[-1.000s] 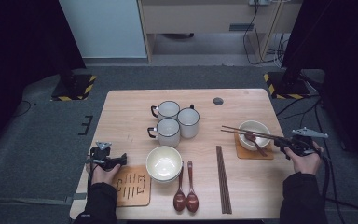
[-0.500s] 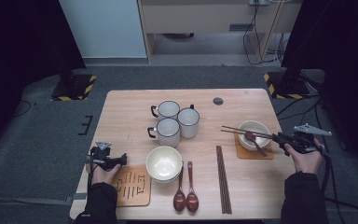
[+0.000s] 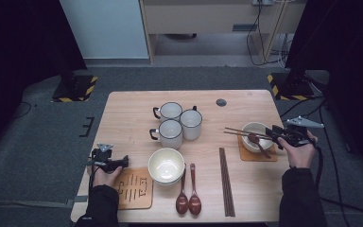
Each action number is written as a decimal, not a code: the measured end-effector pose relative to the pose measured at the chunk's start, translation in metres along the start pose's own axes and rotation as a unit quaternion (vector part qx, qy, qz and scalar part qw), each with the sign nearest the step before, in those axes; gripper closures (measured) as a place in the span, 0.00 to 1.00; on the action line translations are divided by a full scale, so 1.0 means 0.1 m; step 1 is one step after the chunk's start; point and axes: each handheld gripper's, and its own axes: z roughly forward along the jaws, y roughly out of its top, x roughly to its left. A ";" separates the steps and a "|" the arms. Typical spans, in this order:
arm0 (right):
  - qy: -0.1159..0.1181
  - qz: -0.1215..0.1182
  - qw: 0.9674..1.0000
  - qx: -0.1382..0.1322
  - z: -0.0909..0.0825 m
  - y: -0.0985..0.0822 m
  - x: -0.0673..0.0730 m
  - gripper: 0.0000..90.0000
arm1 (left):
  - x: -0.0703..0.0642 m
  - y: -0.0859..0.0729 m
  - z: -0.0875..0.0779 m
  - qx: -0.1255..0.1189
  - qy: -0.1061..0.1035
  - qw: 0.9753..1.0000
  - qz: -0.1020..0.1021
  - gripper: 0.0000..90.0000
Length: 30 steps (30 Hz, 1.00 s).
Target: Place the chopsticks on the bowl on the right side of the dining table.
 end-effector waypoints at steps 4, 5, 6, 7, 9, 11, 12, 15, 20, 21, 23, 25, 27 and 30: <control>-0.003 -0.002 1.000 0.002 0.09 0.04 0.02 0.68 | 0.00 0.00 0.00 0.000 0.000 1.000 0.000 0.00; -0.005 -0.004 1.000 0.004 0.10 0.05 0.02 0.68 | 0.00 0.00 0.00 0.000 0.000 1.000 0.000 0.00; -0.005 -0.004 1.000 0.006 0.12 0.05 0.02 0.68 | 0.00 0.00 0.00 0.000 0.000 1.000 0.000 0.00; -0.007 -0.006 1.000 0.007 0.14 0.06 0.02 0.68 | 0.00 0.00 0.00 0.000 0.000 1.000 0.000 0.00; -0.006 -0.004 1.000 0.009 0.18 0.07 0.03 0.67 | 0.00 0.00 0.00 0.000 0.000 1.000 0.000 0.00; -0.006 -0.006 1.000 0.012 0.21 0.07 0.04 0.67 | 0.00 0.00 0.00 0.000 0.000 1.000 0.000 0.00; -0.006 -0.007 1.000 0.013 0.23 0.07 0.04 0.67 | 0.00 0.00 0.00 0.000 0.000 1.000 0.000 0.00; -0.006 -0.005 1.000 0.015 0.28 0.07 0.04 0.67 | 0.00 0.00 0.00 0.000 0.000 1.000 0.000 0.00; -0.010 -0.007 1.000 0.021 0.35 0.08 0.06 0.65 | 0.00 0.00 0.00 0.000 0.000 1.000 0.000 0.00; -0.010 -0.010 1.000 0.022 0.37 0.08 0.06 0.65 | 0.00 0.00 0.00 0.000 0.000 1.000 0.000 0.00; -0.010 -0.006 1.000 0.025 0.40 0.08 0.07 0.64 | 0.00 0.00 0.00 0.000 0.000 1.000 0.000 0.00; -0.010 -0.005 1.000 0.026 0.42 0.08 0.07 0.63 | 0.00 0.00 0.00 0.000 0.000 1.000 0.000 0.00; -0.012 -0.007 0.999 0.031 0.45 0.07 0.07 0.63 | 0.00 0.00 0.00 0.000 0.000 1.000 0.000 0.00; -0.013 -0.006 0.999 0.036 0.49 0.06 0.07 0.63 | 0.00 0.00 0.00 0.000 0.000 1.000 0.000 0.00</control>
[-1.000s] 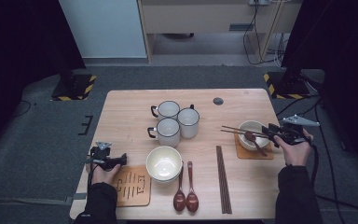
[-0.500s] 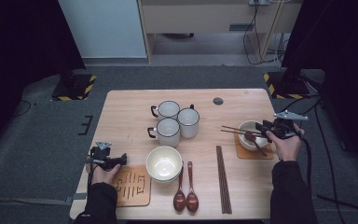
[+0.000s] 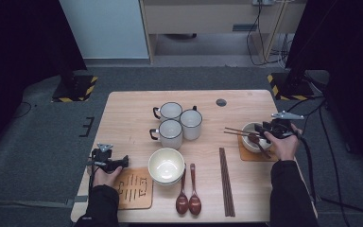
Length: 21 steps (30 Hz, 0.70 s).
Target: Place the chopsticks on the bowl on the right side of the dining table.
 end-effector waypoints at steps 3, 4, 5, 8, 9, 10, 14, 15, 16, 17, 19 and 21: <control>-0.001 -0.002 1.000 0.005 0.03 -0.01 0.00 0.63 | 0.00 0.00 0.00 0.000 0.000 1.000 0.000 0.00; 0.000 -0.002 1.000 0.005 0.04 -0.01 0.00 0.63 | 0.00 0.00 0.00 0.000 0.000 1.000 0.000 0.00; -0.001 -0.001 1.000 0.006 0.05 0.00 0.00 0.62 | 0.00 0.00 0.00 0.000 0.000 1.000 0.000 0.00; -0.001 0.000 1.000 0.013 0.08 -0.01 0.00 0.61 | 0.00 0.00 0.00 0.000 0.000 1.000 0.000 0.00; -0.002 0.000 1.000 0.015 0.09 -0.01 0.00 0.61 | 0.00 0.00 0.00 0.000 0.000 1.000 0.000 0.00; -0.002 -0.002 1.000 0.016 0.09 -0.01 0.00 0.61 | 0.00 0.00 0.00 0.000 0.000 1.000 0.000 0.00; -0.001 -0.005 1.000 0.023 0.12 -0.02 0.01 0.60 | 0.00 0.00 0.00 0.000 0.000 1.000 0.000 0.00; -0.001 -0.006 1.000 0.025 0.13 -0.02 0.01 0.60 | 0.00 0.00 0.00 0.000 0.000 1.000 0.000 0.00; 0.002 -0.005 1.000 0.028 0.13 -0.03 0.01 0.59 | 0.00 0.00 0.00 0.000 0.000 1.000 0.000 0.00; 0.003 -0.008 1.000 0.029 0.14 -0.03 0.01 0.59 | 0.00 0.00 0.00 0.000 0.000 1.000 0.000 0.00; 0.006 -0.008 0.999 0.032 0.14 -0.03 0.02 0.60 | 0.00 0.00 0.00 0.000 0.000 1.000 0.000 0.00; 0.008 -0.011 0.999 0.034 0.14 -0.04 0.03 0.59 | 0.00 0.00 0.00 0.000 0.000 1.000 0.000 0.00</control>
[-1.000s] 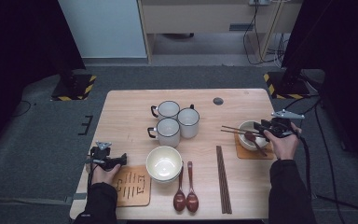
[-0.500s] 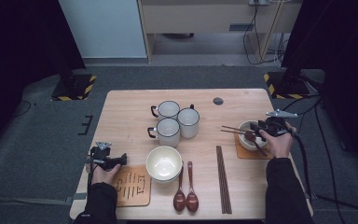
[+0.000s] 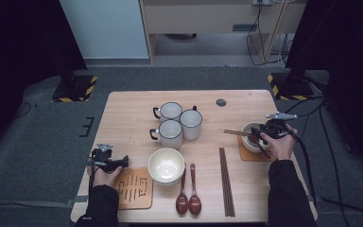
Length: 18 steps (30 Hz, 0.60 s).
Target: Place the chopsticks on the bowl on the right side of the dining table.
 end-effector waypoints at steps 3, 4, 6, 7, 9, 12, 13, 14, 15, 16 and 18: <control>0.002 -0.003 1.000 0.001 -0.01 0.00 0.00 0.59 | 0.00 0.00 0.00 0.000 0.000 1.000 0.000 0.00; 0.003 -0.003 1.000 0.002 -0.01 0.00 0.00 0.59 | 0.00 0.00 0.00 0.000 0.000 1.000 0.000 0.00; 0.006 -0.005 1.000 0.003 -0.02 0.00 0.00 0.59 | 0.00 0.00 0.00 0.000 0.000 1.000 0.000 0.00; 0.008 -0.006 1.000 0.004 -0.02 0.00 0.00 0.59 | 0.00 0.00 0.00 0.000 0.000 1.000 0.000 0.00; 0.009 -0.008 1.000 0.005 -0.03 0.00 0.01 0.59 | 0.00 0.00 0.00 0.000 0.000 1.000 0.000 0.00; 0.011 -0.009 1.000 0.008 -0.03 0.00 0.01 0.59 | 0.00 0.00 0.00 0.000 0.000 1.000 0.000 0.00; 0.013 -0.010 1.000 0.009 -0.03 0.00 0.01 0.59 | 0.00 0.00 0.00 0.000 0.000 1.000 0.000 0.00; 0.015 -0.012 1.000 0.011 -0.03 0.00 0.01 0.59 | 0.00 0.00 0.00 0.000 0.000 1.000 0.000 0.00; 0.015 -0.014 1.000 0.013 -0.04 0.00 0.01 0.59 | 0.00 0.00 0.00 0.000 0.000 1.000 0.000 0.00; 0.017 -0.015 1.000 0.014 -0.04 0.00 0.01 0.58 | 0.00 0.00 0.00 0.000 0.000 1.000 0.000 0.00; 0.018 -0.018 1.000 0.016 -0.04 0.00 0.02 0.58 | 0.00 0.00 0.00 0.000 0.000 1.000 0.000 0.00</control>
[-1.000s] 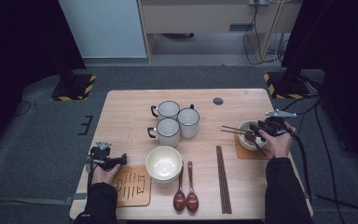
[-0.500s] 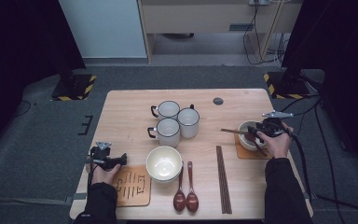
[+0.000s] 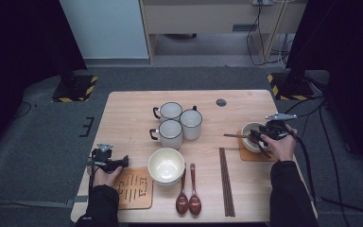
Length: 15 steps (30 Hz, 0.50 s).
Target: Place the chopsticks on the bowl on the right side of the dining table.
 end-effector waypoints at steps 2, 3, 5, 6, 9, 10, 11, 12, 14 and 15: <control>-0.001 0.002 1.000 -0.004 -0.02 0.00 0.01 0.58 | 0.00 0.00 0.00 0.000 0.000 1.000 0.000 0.00; 0.000 0.000 1.000 -0.007 -0.03 0.00 0.01 0.59 | 0.00 0.00 0.00 0.000 0.000 1.000 0.000 0.00; 0.003 0.001 1.000 -0.014 -0.06 0.01 0.01 0.60 | 0.00 0.00 0.00 0.000 0.000 1.000 0.000 0.00; 0.003 0.000 1.000 -0.019 -0.09 0.01 0.01 0.60 | 0.00 0.00 0.00 0.000 0.000 1.000 0.000 0.00; 0.005 0.001 0.999 -0.035 -0.18 0.03 0.01 0.62 | 0.00 0.00 0.00 0.000 0.000 1.000 0.000 0.00; 0.006 0.002 0.999 -0.038 -0.21 0.03 0.01 0.63 | 0.00 0.00 0.00 0.000 0.000 1.000 0.000 0.00; 0.007 0.000 0.999 -0.041 -0.24 0.03 0.01 0.64 | 0.00 0.00 0.00 0.000 0.000 1.000 0.000 0.00; 0.009 -0.001 0.999 -0.044 -0.27 0.03 0.01 0.65 | 0.00 0.00 0.00 0.000 0.000 1.000 0.000 0.00; 0.010 -0.001 0.999 -0.050 -0.33 0.03 0.02 0.66 | 0.00 0.00 0.00 0.000 0.000 1.000 0.000 0.00; 0.011 0.000 0.998 -0.055 -0.36 0.02 0.02 0.68 | 0.00 0.00 0.00 0.000 0.000 1.000 0.000 0.00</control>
